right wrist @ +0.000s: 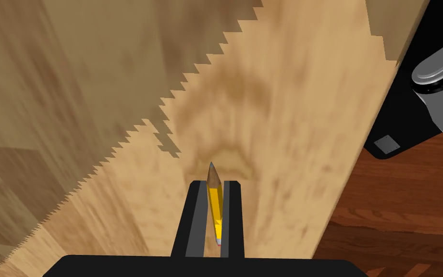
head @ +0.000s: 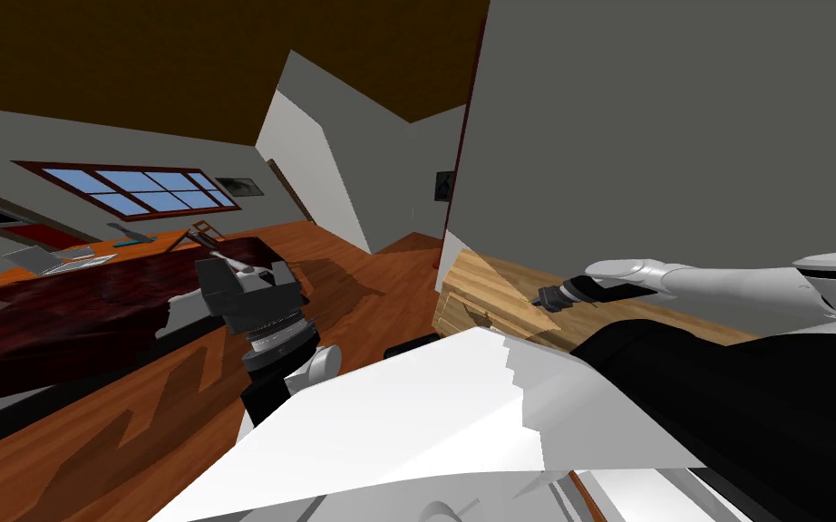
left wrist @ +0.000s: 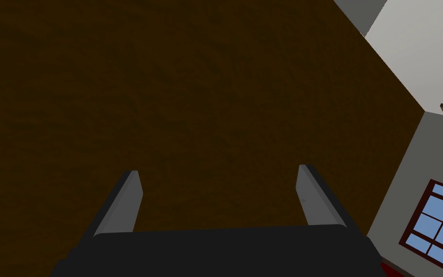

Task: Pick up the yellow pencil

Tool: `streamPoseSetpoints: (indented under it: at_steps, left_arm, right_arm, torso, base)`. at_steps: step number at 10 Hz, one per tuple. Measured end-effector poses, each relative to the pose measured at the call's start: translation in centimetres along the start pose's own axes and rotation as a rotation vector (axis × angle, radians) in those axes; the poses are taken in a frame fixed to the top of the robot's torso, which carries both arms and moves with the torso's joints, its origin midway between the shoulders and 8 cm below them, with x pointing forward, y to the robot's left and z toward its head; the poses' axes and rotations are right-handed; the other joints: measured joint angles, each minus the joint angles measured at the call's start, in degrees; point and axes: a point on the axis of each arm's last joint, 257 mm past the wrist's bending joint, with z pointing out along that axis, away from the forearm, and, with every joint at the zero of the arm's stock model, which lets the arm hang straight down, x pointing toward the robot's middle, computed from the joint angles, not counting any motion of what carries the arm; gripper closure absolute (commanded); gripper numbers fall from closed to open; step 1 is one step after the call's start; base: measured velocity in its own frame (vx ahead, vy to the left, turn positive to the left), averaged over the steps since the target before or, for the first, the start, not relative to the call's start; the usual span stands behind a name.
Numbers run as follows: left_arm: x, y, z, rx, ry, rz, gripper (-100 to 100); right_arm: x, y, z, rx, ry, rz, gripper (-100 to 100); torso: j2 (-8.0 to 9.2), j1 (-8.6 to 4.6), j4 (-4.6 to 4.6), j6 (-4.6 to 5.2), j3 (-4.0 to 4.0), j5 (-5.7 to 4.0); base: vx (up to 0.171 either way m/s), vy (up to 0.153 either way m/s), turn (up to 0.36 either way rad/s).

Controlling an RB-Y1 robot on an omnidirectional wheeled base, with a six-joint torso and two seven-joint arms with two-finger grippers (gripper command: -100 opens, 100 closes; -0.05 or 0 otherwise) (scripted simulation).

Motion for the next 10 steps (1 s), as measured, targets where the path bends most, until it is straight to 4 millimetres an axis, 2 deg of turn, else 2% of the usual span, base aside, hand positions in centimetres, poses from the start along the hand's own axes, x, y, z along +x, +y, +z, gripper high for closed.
streamPoseSetpoints:
  at_steps: [5,7,9,10]
  left_arm:
    - [0.0,0.0,0.0,0.0,0.0,0.0,0]
    - [0.0,0.0,0.0,0.0,0.0,0.0,0]
    - [0.0,0.0,0.0,0.0,0.0,0.0,0]
    - [0.0,0.0,0.0,0.0,0.0,0.0,0]
  right_arm:
    - [-2.2,2.4,0.6,-0.043,-0.002,-0.003,100]
    - [-3.2,4.1,1.3,-0.07,-0.008,0.001,100]
    - [-3.9,4.5,1.6,-0.081,-0.021,-0.01,100]
    - [-3.9,4.6,1.6,-0.083,-0.021,-0.01,0]
  torso:
    - [0.0,0.02,0.0,0.11,0.0,0.02]
    - [0.0,0.07,0.01,0.02,0.0,-0.03]
    - [0.04,0.1,0.03,0.05,0.03,0.01]
    - [0.05,0.1,0.03,0.07,0.04,0.02]
  base:
    - [0.022,-0.027,-0.095]
    - [0.004,-0.011,0.013]
    - [0.0,0.0,0.0]
    - [0.0,0.0,0.0]
